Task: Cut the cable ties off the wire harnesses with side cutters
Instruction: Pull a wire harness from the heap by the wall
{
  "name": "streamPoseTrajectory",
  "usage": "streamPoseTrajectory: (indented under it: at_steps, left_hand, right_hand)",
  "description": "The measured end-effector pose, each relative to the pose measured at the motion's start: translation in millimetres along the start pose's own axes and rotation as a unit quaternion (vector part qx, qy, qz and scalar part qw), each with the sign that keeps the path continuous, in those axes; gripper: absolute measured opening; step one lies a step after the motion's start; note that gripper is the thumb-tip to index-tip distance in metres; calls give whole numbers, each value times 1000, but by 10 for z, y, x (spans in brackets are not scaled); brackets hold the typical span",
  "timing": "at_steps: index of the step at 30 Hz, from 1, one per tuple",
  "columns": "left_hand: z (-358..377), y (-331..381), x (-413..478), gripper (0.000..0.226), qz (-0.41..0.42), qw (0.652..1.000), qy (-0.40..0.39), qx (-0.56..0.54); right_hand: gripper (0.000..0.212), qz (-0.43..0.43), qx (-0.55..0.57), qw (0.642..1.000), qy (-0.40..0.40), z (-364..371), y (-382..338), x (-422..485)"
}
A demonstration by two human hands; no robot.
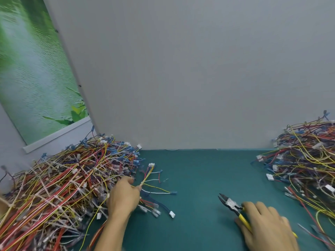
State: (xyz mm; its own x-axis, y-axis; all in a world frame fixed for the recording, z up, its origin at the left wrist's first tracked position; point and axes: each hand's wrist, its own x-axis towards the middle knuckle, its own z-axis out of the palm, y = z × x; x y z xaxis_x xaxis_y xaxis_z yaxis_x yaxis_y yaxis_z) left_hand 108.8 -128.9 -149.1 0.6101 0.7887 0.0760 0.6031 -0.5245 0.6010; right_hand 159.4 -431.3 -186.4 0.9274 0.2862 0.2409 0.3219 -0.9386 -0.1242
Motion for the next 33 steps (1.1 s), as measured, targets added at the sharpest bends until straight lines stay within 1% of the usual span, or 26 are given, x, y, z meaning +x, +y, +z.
streamPoseTrajectory:
  at_steps: [3, 6, 8, 9, 11, 13, 15, 17, 19, 21, 23, 25, 29, 30, 33]
  left_hand:
    - [-26, 146, -42, 24, 78, 990, -13, -114]
    - [-71, 400, -153, 13, 163, 962, 8, -221]
    - [-40, 543, -260, 14, 193, 944, -19, -268]
    - [3, 590, -318, 14, 196, 940, -40, -275]
    - [119, 640, -431, 13, 184, 940, -90, -272]
    - [230, 658, -516, 10, 172, 938, -136, -269]
    - [304, 682, -588, 10, 173, 938, -160, -254]
    - [349, 717, -669, 11, 167, 934, -187, -254]
    - [375, 769, -755, 11, 164, 923, -221, -268]
    - [378, 830, -842, 12, 185, 914, -249, -262]
    - [374, 883, -930, 14, 209, 904, -272, -255]
    - [380, 925, -1013, 18, 226, 898, -283, -249]
    - [379, 970, -1123, 22, 279, 897, -272, -207]
    - [367, 976, -1134, 22, 292, 897, -265, -198]
    - [347, 980, -1139, 23, 307, 899, -254, -182]
  right_hand:
    - [38, 7, -3, 1000, -3, 8, -3, 1]
    - [38, 14, 22, 1000, -14, -10, 8, 6]
    - [37, 24, 44, 998, -22, -40, 12, 19]
    - [35, 34, 60, 997, -24, -67, 12, 28]
    - [28, 71, 135, 988, -15, -146, 9, 40]
    - [16, 115, 242, 963, 17, -249, -1, 53]
    - [18, 141, 326, 933, 50, -315, 18, 78]
    - [19, 144, 371, 916, 40, -364, 8, 98]
    - [19, 140, 415, 899, 11, -390, -27, 107]
    - [21, 140, 445, 884, -17, -403, -52, 110]
    - [22, 154, 475, 866, -29, -418, -60, 110]
    - [22, 169, 493, 853, -32, -446, -47, 117]
    - [34, 157, 495, 852, -62, -491, 1, 140]
    - [36, 156, 505, 846, -67, -500, -1, 141]
    - [31, 169, 555, 811, -82, -509, -13, 150]
